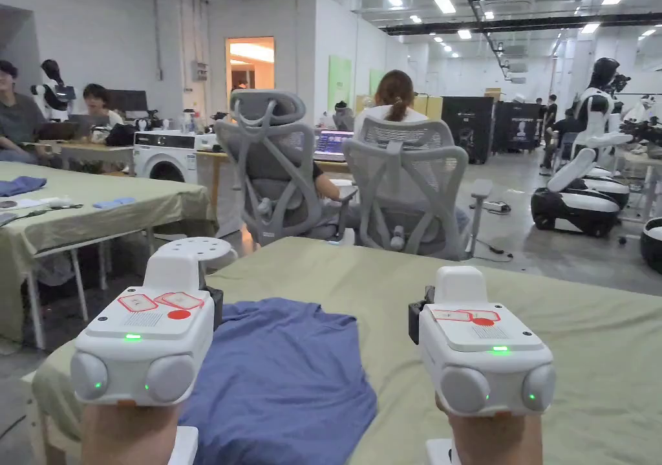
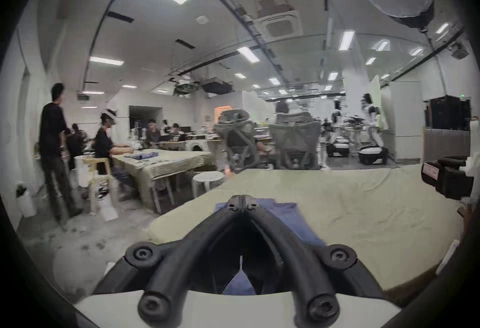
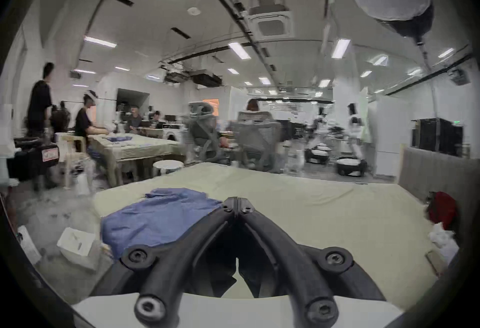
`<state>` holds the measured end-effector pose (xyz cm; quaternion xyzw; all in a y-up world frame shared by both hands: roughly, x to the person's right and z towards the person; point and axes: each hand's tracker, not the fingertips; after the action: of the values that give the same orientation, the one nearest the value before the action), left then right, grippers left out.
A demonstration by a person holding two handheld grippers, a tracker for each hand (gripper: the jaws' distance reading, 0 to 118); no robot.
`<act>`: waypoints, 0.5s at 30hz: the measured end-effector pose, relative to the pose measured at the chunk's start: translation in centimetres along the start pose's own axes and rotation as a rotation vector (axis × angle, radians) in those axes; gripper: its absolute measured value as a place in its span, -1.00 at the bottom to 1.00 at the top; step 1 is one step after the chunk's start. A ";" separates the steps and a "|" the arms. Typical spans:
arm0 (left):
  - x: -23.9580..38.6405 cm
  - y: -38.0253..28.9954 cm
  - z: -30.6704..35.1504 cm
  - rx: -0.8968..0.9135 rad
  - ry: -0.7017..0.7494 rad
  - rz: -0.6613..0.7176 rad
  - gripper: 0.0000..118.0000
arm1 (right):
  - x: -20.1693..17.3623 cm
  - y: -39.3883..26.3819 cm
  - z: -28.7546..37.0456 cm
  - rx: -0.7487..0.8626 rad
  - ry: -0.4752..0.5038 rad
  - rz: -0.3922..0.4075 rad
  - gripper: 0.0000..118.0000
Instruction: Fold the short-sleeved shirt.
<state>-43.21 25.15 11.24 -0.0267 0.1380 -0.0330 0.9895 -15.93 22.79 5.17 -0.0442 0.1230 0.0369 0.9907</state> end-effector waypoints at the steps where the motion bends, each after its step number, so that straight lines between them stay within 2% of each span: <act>1: -1.4 -0.7 -0.4 -0.016 0.023 -0.004 -1.00 | -1.2 -0.1 -0.2 0.004 0.011 0.007 -1.00; 3: -3.3 -1.4 -0.4 -0.036 0.060 -0.004 -1.00 | -2.6 -0.1 -1.1 -0.002 0.033 0.002 -1.00; 6: -4.4 -2.5 -1.0 -0.082 0.005 0.055 -1.00 | -2.9 -0.4 -1.9 -0.022 0.043 -0.007 -1.00; 10: -2.4 -3.7 -3.1 -0.130 -0.050 0.014 -1.00 | -1.9 -0.9 -3.7 -0.044 0.034 0.003 -1.00; 15: 1.3 -4.1 -9.8 -0.245 -0.109 0.005 -1.00 | 0.2 -1.8 -8.4 -0.108 0.036 0.024 -1.00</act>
<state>-44.87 20.58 1.71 -0.1489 0.0872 -0.0122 0.9849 -17.59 20.22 -2.84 -0.0971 0.1388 0.0543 0.9840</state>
